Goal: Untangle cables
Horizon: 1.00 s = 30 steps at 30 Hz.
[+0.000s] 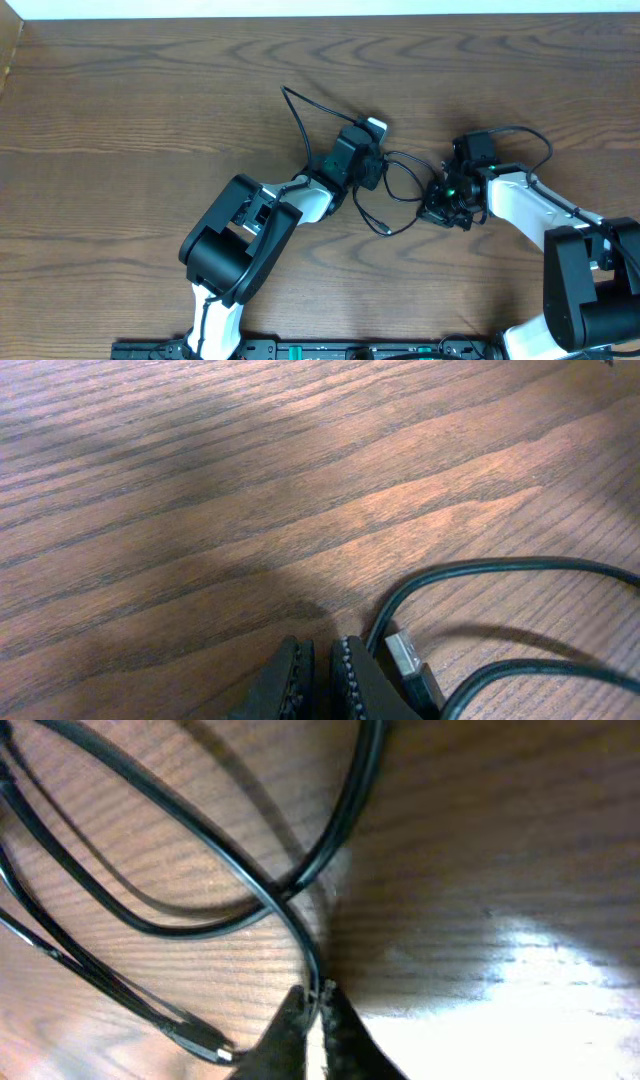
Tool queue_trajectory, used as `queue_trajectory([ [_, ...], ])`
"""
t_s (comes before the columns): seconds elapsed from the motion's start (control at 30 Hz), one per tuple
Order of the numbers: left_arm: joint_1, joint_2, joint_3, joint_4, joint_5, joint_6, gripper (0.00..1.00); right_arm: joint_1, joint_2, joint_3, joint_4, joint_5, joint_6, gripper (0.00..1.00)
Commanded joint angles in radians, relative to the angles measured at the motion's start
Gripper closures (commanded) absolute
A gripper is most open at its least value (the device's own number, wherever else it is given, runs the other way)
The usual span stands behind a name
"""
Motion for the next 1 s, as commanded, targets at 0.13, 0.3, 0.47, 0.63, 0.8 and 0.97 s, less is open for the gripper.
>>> queue_trajectory([
  [0.13, 0.0, 0.039, -0.004, -0.014, 0.013, -0.009, 0.87, 0.016, 0.107, -0.096, -0.027, 0.197, -0.029, 0.99],
  [0.3, 0.0, 0.039, -0.004, -0.014, 0.013, -0.009, 0.87, 0.012, 0.084, -0.077, -0.02, 0.152, -0.078, 0.99],
  [0.47, 0.0, 0.039, -0.004, -0.022, 0.013, -0.009, 0.87, -0.002, 0.0, -0.038, -0.042, 0.156, -0.091, 0.99],
  [0.63, 0.0, 0.039, -0.004, -0.027, 0.013, -0.008, 0.84, -0.04, -0.133, -0.003, -0.1, 0.156, -0.116, 0.99],
  [0.8, 0.0, 0.039, -0.004, -0.034, 0.013, -0.009, 0.75, -0.08, -0.264, 0.029, -0.182, 0.156, -0.137, 0.99],
  [0.97, 0.0, 0.024, -0.004, -0.079, 0.025, -0.008, 0.6, -0.116, -0.397, 0.071, -0.253, 0.156, -0.163, 0.99],
])
